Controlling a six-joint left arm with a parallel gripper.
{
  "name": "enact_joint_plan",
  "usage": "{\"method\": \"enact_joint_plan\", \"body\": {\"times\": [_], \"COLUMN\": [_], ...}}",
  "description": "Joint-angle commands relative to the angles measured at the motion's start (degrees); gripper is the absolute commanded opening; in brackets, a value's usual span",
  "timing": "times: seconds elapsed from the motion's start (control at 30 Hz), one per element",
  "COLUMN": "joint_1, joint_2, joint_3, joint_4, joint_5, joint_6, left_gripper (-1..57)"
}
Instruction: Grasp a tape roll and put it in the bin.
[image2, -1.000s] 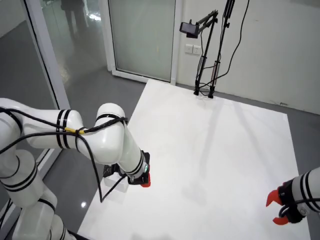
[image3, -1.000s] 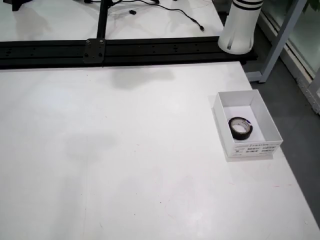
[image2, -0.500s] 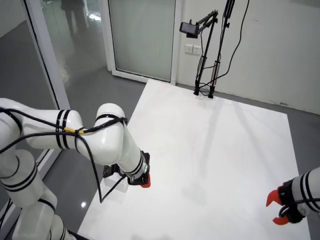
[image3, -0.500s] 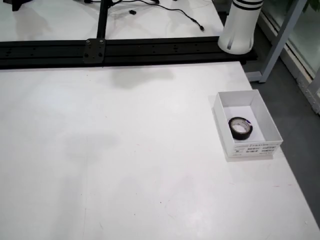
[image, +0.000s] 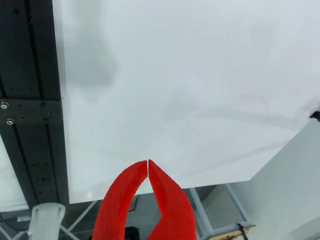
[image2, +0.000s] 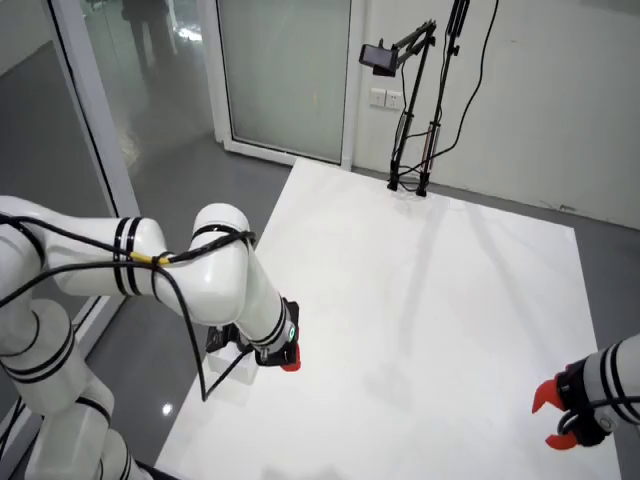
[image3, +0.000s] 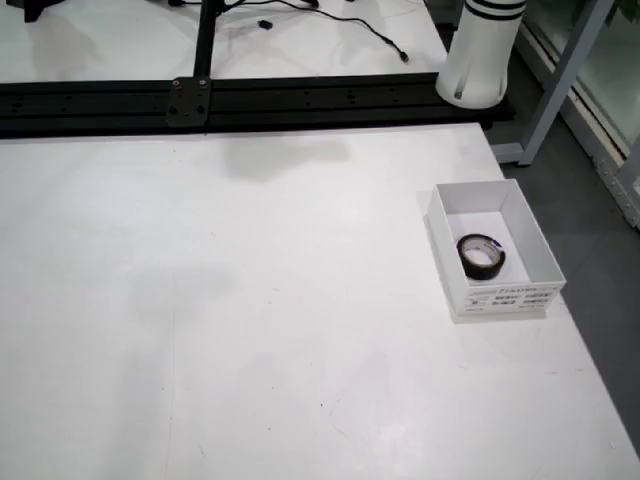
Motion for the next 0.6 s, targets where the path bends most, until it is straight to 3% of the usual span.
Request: {"method": "enact_joint_plan", "body": {"times": [0.03, 0.6], "joint_1": [1.7, 8.4], "joint_2": [0.0, 0.0], "joint_3": [0.0, 0.0], "joint_4": [0.0, 0.4], "joint_5": [0.0, 0.1], "joint_6": [0.0, 0.0], "left_gripper": [-0.4, -0.4]}}
